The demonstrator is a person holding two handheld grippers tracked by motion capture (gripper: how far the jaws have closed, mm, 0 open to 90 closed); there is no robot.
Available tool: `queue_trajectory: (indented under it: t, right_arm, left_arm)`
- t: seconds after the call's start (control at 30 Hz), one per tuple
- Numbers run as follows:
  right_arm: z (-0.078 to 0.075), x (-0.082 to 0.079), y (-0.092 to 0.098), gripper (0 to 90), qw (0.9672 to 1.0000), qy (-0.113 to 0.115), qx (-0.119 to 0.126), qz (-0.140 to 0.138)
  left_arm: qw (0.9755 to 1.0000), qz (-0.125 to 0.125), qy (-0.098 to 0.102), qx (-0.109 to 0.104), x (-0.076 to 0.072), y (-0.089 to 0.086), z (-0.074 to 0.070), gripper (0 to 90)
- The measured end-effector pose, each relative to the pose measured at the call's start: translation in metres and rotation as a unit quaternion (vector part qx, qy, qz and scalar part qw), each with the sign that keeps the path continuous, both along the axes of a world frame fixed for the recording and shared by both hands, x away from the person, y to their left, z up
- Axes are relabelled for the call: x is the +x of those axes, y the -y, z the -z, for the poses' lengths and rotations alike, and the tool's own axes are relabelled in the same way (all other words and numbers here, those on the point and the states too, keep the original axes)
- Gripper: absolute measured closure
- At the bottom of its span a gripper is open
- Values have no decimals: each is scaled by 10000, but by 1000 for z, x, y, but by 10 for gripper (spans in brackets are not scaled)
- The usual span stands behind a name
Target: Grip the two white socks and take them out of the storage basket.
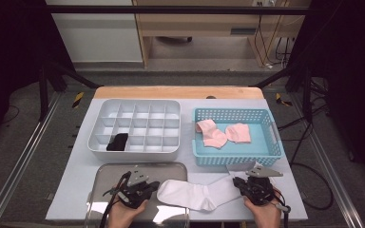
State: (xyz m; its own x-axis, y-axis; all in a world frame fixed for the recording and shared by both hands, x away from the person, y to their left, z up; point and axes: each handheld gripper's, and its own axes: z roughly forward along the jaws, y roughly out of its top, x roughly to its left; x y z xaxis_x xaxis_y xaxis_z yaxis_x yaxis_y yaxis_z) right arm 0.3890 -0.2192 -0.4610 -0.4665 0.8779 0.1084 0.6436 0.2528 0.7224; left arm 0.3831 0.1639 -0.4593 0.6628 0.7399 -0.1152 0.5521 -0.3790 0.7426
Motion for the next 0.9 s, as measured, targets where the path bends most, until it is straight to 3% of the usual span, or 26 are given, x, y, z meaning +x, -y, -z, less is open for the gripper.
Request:
queue_trajectory:
  t: [0.1,0.17,0.23,0.3,0.4,0.5,0.53,0.6,0.9]
  right_arm:
    - [3,4,-5,855,9999,-132,14,-66]
    - [6,4,-10,853,9998,-136,-96,-102]
    - [5,3,-7,847,9999,-132,-69,-61]
    - [5,2,-5,838,9999,-99,-31,-34]
    - [7,0,-2,818,9999,-108,-18,-12]
    - [7,-1,-1,814,10000,-97,11,-21]
    - [8,-2,0,828,9999,-116,23,-22]
    - [8,-1,-1,847,9999,-166,37,-29]
    - [4,0,-4,859,9999,-87,22,-117]
  left_arm:
    - [9999,2,-63,-81,-1,-4,2,894]
    - [9998,-55,-35,-211,2,-2,1,787]
    - [9995,-60,-17,-323,2,-1,0,746]
    - [9991,-36,121,-415,1,3,-6,676]
    - [9993,41,58,-357,1,10,-3,651]
    - [9998,87,24,-204,2,16,2,708]
    - [10000,91,-28,-13,3,22,6,742]
    - [9999,101,-48,101,5,24,8,833]
    - [9999,29,-48,135,0,11,6,876]
